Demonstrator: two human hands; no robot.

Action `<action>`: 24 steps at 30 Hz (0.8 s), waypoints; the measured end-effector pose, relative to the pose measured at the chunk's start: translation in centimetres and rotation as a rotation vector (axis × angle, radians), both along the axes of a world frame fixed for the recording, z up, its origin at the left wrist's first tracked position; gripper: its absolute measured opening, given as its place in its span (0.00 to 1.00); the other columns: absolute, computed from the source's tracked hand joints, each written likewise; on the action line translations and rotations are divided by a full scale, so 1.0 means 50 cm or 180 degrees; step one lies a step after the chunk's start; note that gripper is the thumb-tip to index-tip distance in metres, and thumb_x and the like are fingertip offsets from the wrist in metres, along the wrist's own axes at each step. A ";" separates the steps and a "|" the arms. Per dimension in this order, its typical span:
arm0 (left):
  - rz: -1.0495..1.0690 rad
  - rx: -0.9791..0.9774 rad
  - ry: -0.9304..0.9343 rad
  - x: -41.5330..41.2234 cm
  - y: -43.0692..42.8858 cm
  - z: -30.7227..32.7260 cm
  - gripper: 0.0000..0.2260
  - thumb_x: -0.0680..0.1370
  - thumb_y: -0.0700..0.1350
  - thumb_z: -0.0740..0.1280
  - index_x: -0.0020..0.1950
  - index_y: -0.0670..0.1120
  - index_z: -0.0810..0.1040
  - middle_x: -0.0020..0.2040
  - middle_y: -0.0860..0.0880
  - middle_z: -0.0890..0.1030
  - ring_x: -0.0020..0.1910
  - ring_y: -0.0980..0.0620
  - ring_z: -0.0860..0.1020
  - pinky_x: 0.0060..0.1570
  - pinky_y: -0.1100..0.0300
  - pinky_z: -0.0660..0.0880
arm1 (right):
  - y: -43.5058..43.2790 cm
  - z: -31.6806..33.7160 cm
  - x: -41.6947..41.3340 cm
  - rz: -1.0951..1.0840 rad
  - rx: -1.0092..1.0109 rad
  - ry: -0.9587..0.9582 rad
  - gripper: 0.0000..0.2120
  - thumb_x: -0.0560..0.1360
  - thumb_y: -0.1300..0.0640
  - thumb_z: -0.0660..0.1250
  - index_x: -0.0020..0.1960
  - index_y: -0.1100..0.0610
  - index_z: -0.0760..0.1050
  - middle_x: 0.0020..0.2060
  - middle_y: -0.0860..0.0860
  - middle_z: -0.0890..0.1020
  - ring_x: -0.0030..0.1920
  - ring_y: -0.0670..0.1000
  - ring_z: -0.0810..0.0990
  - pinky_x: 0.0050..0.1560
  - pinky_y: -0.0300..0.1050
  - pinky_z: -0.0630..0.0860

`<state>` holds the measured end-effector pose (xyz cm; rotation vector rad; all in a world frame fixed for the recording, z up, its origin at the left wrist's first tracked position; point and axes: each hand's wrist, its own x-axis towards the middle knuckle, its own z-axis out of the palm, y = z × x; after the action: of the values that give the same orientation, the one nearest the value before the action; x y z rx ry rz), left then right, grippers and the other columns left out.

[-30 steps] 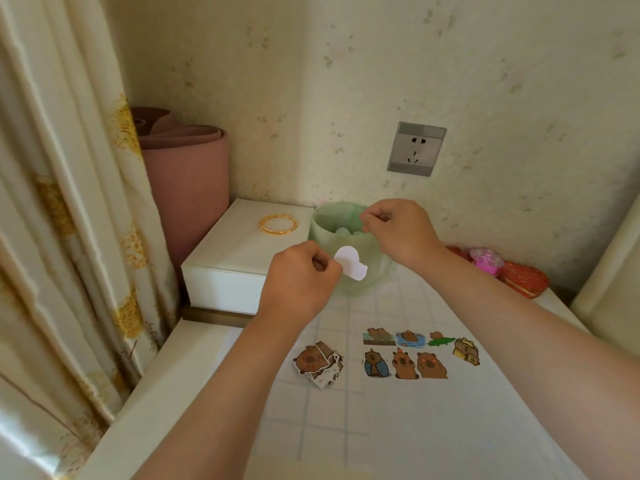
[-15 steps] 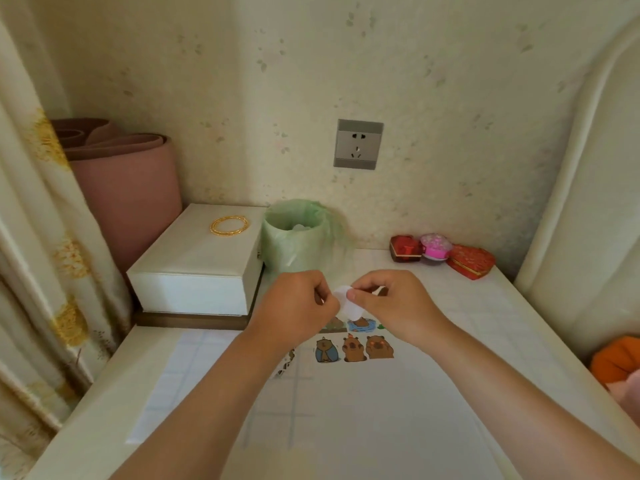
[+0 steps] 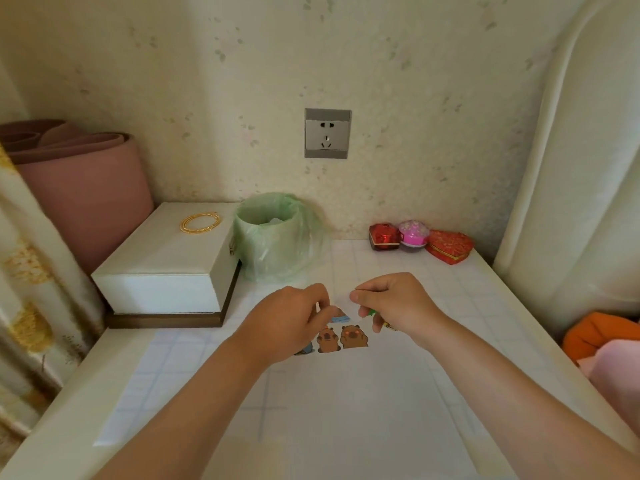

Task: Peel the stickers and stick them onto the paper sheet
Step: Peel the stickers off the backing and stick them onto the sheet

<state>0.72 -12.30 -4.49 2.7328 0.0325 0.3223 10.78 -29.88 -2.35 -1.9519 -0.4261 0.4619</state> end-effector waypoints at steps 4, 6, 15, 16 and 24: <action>0.0395 -0.1385 0.0107 0.006 -0.005 -0.011 0.05 0.82 0.50 0.63 0.48 0.54 0.77 0.37 0.53 0.84 0.36 0.58 0.81 0.38 0.59 0.78 | -0.013 0.001 0.001 0.0235 -0.0013 0.0012 0.03 0.77 0.59 0.71 0.48 0.56 0.85 0.38 0.50 0.86 0.29 0.51 0.79 0.24 0.35 0.66; 0.0583 -0.2002 0.0132 0.012 -0.006 -0.012 0.07 0.82 0.44 0.61 0.51 0.54 0.77 0.43 0.52 0.84 0.41 0.59 0.83 0.39 0.63 0.79 | -0.019 0.004 0.000 0.0446 -0.0055 0.0027 0.04 0.77 0.60 0.71 0.50 0.55 0.84 0.37 0.48 0.86 0.31 0.50 0.80 0.25 0.36 0.65; 0.0531 -0.2726 0.0852 0.013 -0.036 0.005 0.06 0.81 0.43 0.65 0.53 0.48 0.82 0.46 0.52 0.85 0.38 0.56 0.82 0.36 0.66 0.75 | -0.040 0.013 0.000 0.0977 -0.0106 -0.0028 0.12 0.77 0.68 0.69 0.52 0.54 0.84 0.38 0.44 0.83 0.31 0.46 0.79 0.27 0.32 0.66; 0.0589 -0.2755 0.0823 0.014 -0.037 0.007 0.05 0.80 0.43 0.66 0.52 0.47 0.82 0.46 0.51 0.86 0.37 0.56 0.81 0.35 0.67 0.75 | -0.042 0.013 -0.001 0.0969 -0.0132 -0.0025 0.14 0.77 0.69 0.67 0.52 0.53 0.84 0.38 0.44 0.83 0.31 0.45 0.79 0.27 0.33 0.66; 0.0889 -0.3045 0.0587 0.028 -0.064 0.015 0.03 0.76 0.41 0.70 0.45 0.43 0.84 0.44 0.43 0.85 0.30 0.55 0.77 0.30 0.66 0.73 | -0.054 0.005 0.008 0.0202 0.0099 0.0213 0.08 0.77 0.57 0.70 0.56 0.52 0.81 0.45 0.52 0.86 0.33 0.50 0.82 0.29 0.42 0.63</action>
<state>2.14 -15.52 -3.74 1.7898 0.4873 0.0811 11.17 -32.60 -2.11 -1.8915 -0.4507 0.5566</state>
